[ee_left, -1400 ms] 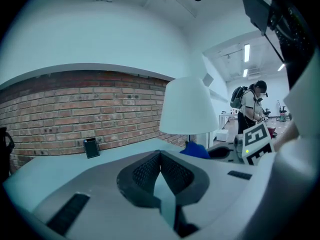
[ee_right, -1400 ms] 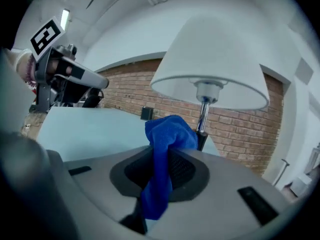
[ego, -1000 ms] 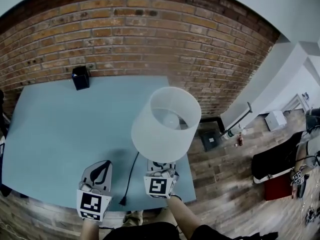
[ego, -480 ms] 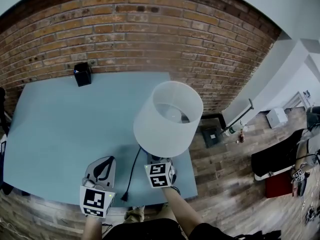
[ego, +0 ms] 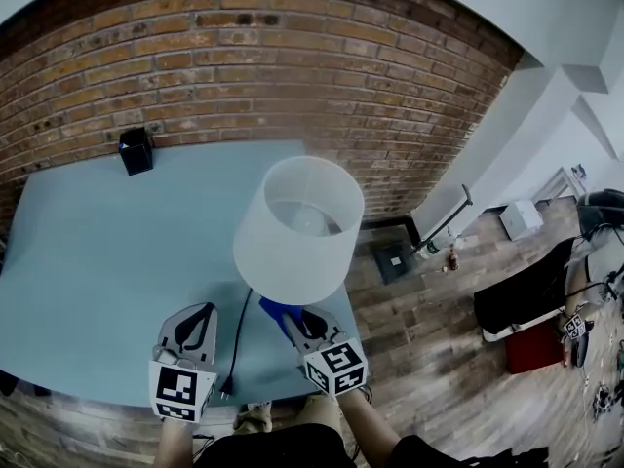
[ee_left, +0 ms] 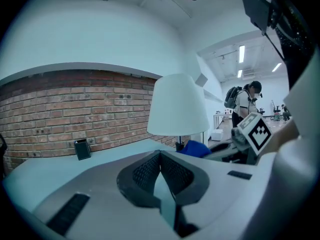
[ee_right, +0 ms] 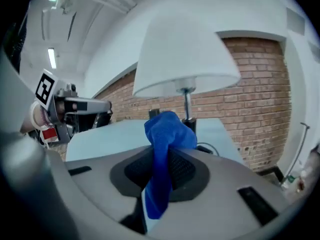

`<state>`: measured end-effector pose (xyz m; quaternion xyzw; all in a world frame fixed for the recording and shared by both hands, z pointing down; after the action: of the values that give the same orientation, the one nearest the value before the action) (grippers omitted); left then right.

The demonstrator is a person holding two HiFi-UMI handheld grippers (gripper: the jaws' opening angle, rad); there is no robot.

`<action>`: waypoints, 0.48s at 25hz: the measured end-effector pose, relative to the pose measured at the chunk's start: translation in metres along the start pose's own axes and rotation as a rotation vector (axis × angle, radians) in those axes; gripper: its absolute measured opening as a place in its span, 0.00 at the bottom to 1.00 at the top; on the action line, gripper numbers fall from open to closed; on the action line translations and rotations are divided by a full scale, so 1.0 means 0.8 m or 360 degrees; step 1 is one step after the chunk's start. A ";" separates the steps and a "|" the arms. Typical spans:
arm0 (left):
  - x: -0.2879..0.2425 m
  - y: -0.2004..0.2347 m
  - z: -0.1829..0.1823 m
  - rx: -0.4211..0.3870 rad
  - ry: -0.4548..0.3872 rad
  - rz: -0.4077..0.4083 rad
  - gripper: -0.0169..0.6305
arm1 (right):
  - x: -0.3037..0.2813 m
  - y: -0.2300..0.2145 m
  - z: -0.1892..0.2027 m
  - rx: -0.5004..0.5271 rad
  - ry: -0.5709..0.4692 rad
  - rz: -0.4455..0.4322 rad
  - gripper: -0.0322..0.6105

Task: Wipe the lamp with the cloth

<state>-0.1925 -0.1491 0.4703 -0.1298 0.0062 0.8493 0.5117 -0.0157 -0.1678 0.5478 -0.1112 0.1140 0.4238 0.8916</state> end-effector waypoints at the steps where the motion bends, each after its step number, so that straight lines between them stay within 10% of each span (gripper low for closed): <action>1: -0.002 -0.002 0.000 -0.0003 0.0003 0.0007 0.04 | 0.013 -0.013 -0.010 0.0026 -0.0067 0.0037 0.15; 8: -0.009 -0.014 0.005 -0.0008 0.0045 0.0023 0.04 | 0.034 -0.079 -0.073 0.0249 -0.0467 0.0129 0.15; 12: -0.008 -0.012 0.006 -0.0012 0.0059 -0.0003 0.04 | 0.001 -0.093 -0.071 0.0244 -0.0419 0.0112 0.15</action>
<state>-0.1823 -0.1497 0.4778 -0.1475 0.0123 0.8463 0.5117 0.0364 -0.2299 0.5016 0.0177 0.0318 0.4557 0.8894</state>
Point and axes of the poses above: the fingertips, and each gripper's own axes: x backward along the fingers, y to its left, z out of its underside, the point moved 4 cm from there along x, backward along the fingers, and after that the axes turned 2 degrees about -z, right-handed, at the moved point
